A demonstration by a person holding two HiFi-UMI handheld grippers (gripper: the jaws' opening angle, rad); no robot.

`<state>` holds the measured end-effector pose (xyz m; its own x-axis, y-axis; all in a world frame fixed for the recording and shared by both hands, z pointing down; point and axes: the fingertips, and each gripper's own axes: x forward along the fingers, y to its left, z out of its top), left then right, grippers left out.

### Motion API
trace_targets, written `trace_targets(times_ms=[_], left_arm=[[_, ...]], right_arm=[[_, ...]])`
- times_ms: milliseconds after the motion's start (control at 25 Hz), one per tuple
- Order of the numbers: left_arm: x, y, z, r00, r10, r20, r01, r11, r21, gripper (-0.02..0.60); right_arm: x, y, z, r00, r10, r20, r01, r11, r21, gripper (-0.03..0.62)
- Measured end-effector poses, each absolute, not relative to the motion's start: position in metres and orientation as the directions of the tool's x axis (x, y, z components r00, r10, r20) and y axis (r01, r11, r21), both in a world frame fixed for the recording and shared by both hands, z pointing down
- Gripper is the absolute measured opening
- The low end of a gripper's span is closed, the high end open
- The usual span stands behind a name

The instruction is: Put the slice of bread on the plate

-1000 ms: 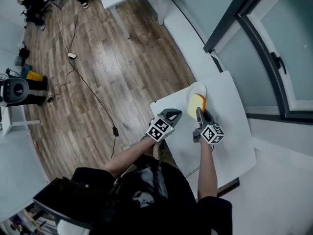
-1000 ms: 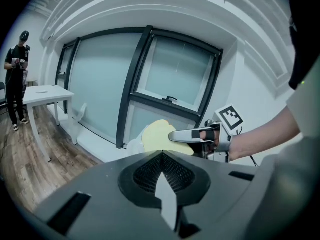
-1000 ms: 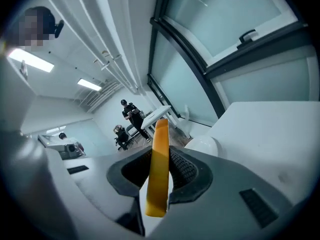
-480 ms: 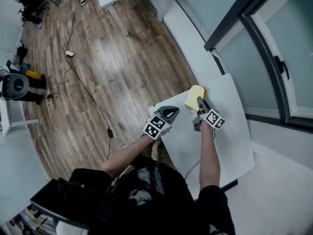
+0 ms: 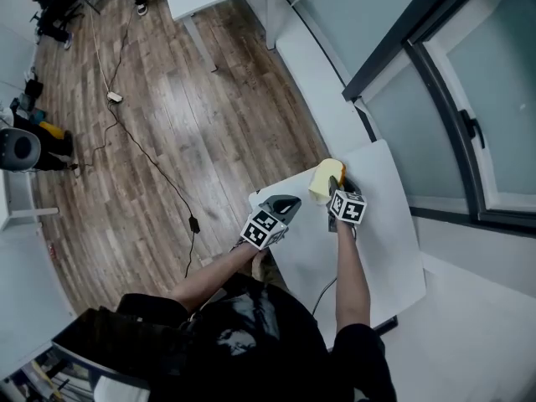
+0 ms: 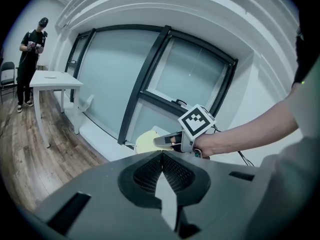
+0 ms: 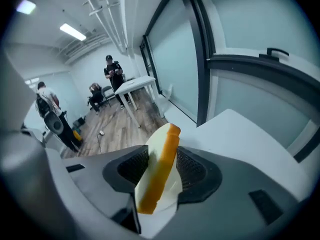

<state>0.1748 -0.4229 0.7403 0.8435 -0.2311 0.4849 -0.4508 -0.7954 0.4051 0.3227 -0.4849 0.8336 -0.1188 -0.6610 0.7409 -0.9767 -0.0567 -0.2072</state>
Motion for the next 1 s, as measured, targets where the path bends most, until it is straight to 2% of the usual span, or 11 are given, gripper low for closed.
trace_targets(times_ms=[120, 240, 320, 480, 600, 640, 760, 840, 1000], left_arm=[[0.176, -0.421, 0.735, 0.848, -0.229, 0.478, -0.443, -0.802, 0.402, 0.002], [0.172, -0.418, 0.731, 0.846, -0.232, 0.480, -0.444, -0.806, 0.393, 0.002], [0.167, -0.415, 0.727, 0.844, -0.238, 0.480, -0.442, -0.815, 0.374, 0.002], [0.157, -0.411, 0.721, 0.832, -0.242, 0.500, -0.441, -0.835, 0.329, 0.002], [0.147, -0.399, 0.719, 0.821, -0.234, 0.520, -0.440, -0.840, 0.317, 0.002], [0.144, -0.394, 0.716, 0.822, -0.235, 0.519, -0.440, -0.840, 0.316, 0.002], [0.140, -0.379, 0.699, 0.829, -0.262, 0.493, -0.441, -0.849, 0.291, 0.002], [0.138, -0.369, 0.692, 0.823, -0.273, 0.497, -0.444, -0.857, 0.263, 0.001], [0.136, -0.350, 0.686, 0.835, -0.261, 0.485, -0.435, -0.853, 0.290, 0.000]], right_arm=[[0.324, -0.478, 0.843, -0.098, -0.581, 0.808, -0.988, -0.039, -0.148, 0.233], [0.326, -0.466, 0.847, -0.080, -0.552, 0.830, -0.990, -0.054, -0.131, 0.242], [0.328, -0.456, 0.838, -0.059, -0.601, 0.797, -0.990, -0.067, -0.124, 0.242], [0.298, -0.421, 0.797, -0.143, -0.702, 0.698, -0.974, -0.023, -0.223, 0.241], [0.279, -0.383, 0.753, -0.121, -0.765, 0.632, -0.980, -0.007, -0.197, 0.239], [0.277, -0.370, 0.737, -0.094, -0.788, 0.608, -0.984, -0.019, -0.177, 0.216], [0.280, -0.330, 0.694, 0.012, -0.836, 0.548, -0.989, -0.092, -0.119, 0.076], [0.280, -0.306, 0.680, 0.047, -0.836, 0.547, -0.983, -0.135, -0.122, 0.009], [0.271, -0.273, 0.669, 0.048, -0.836, 0.547, -0.977, -0.153, -0.148, 0.009]])
